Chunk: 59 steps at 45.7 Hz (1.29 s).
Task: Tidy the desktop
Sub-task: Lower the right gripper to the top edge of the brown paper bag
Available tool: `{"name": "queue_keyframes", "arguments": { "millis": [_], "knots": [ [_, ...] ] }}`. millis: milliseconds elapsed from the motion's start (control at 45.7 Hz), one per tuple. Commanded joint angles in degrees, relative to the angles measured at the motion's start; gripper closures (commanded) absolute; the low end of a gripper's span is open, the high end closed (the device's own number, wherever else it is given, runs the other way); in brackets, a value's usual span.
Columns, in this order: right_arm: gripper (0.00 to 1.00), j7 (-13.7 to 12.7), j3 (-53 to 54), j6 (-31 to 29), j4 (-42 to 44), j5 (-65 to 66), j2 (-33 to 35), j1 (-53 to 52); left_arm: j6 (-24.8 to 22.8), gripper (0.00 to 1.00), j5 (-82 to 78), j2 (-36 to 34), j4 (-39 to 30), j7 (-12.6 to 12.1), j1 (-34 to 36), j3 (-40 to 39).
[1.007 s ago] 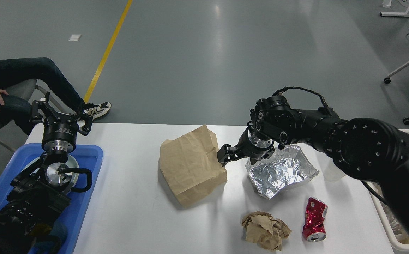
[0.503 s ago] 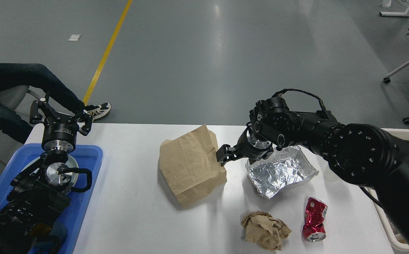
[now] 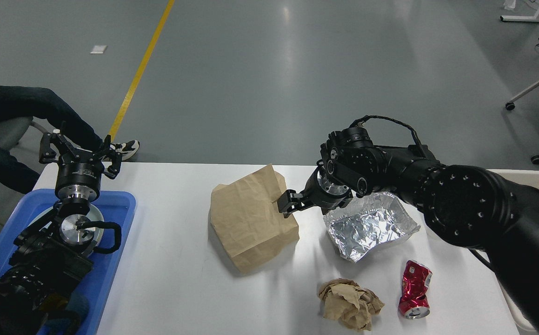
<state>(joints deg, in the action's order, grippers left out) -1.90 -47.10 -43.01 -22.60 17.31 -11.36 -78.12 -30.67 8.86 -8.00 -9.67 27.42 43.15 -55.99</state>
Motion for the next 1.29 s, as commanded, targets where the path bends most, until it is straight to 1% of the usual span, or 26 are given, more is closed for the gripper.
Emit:
{"name": "queue_keyframes", "arguments": {
  "millis": [0,766,897,1028,1269],
  "knots": [
    [0.0,-0.04,0.08,-0.06,0.36,0.0,-0.24,-0.63,0.0,0.04,0.02,0.0,0.0,0.0,0.0,0.0],
    [0.0,-0.04,0.17,0.47,-0.43,-0.08,-0.24,-6.35,0.0,0.04,0.02,0.0,0.0,0.0,0.0,0.0],
    [0.0,-0.04,0.25,1.0,-0.43,0.0,-0.24,-6.17,0.0,0.04,0.02,0.0,0.0,0.0,0.0,0.0],
    [0.0,-0.04,0.34,3.02,-0.43,0.88,-0.24,-5.47,0.0,0.04,0.02,0.0,0.0,0.0,0.0,0.0],
    [0.0,-0.04,0.34,3.2,-0.43,1.85,-0.24,-3.18,0.0,0.04,0.02,0.0,-0.09,0.0,0.0,0.0]
  ]
}}
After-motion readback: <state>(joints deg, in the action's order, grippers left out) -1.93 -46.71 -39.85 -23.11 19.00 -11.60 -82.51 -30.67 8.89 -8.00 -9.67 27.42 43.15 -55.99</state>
